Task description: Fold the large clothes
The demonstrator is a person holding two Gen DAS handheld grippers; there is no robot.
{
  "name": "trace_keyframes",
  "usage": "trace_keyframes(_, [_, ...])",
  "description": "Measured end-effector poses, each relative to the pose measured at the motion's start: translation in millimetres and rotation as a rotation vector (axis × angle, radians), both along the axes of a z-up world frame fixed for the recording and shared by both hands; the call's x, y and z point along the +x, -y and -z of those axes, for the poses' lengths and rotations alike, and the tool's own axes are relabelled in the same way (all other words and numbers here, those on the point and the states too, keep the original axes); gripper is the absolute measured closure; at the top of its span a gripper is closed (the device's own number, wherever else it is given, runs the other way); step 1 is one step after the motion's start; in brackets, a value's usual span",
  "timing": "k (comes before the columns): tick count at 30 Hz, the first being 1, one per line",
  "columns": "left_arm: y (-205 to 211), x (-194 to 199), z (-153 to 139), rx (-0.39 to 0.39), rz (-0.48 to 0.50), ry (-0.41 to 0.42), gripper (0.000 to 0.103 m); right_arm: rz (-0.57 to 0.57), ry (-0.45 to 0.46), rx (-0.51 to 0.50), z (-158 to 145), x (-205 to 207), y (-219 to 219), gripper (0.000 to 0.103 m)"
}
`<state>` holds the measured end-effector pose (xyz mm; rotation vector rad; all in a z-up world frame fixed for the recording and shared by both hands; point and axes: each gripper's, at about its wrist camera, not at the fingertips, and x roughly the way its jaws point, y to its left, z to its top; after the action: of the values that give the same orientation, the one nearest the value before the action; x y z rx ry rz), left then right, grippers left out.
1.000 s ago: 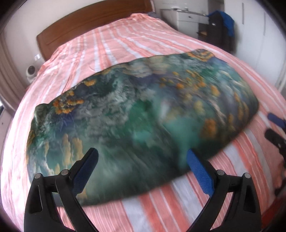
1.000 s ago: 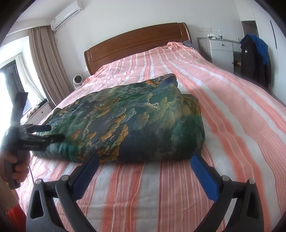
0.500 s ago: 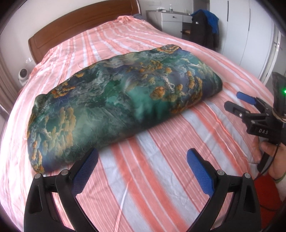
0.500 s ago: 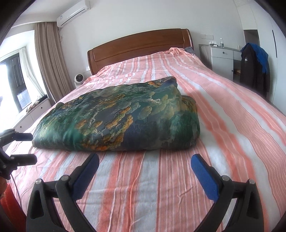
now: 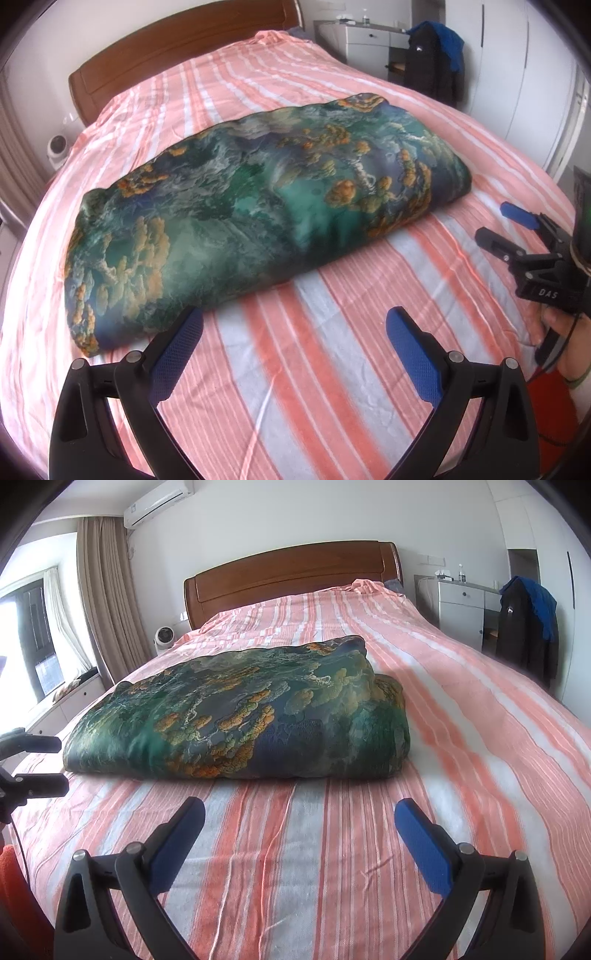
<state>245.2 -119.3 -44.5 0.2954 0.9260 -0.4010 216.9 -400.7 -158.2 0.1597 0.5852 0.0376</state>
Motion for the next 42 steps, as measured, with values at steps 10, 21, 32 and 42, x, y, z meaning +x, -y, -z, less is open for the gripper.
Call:
trace_keyframes(10, [-11.0,31.6,-0.9,0.004,-0.069,0.009,0.003,0.01,-0.016,0.013,5.6,1.4,5.5,0.002])
trace_keyframes(21, [19.5,86.4,-10.9,-0.025,-0.057,0.048,0.003,0.003,-0.025,0.018,8.6,3.0,4.2,0.002])
trace_keyframes(32, [49.6,96.1,37.1,0.052,0.001,-0.021,0.003,0.002,-0.033,0.05,12.2,5.1,9.3,0.002])
trace_keyframes(42, [52.7,30.0,35.9,0.151,0.219,-0.017,0.003,0.005,-0.032,0.073,13.2,6.4,13.3,0.002])
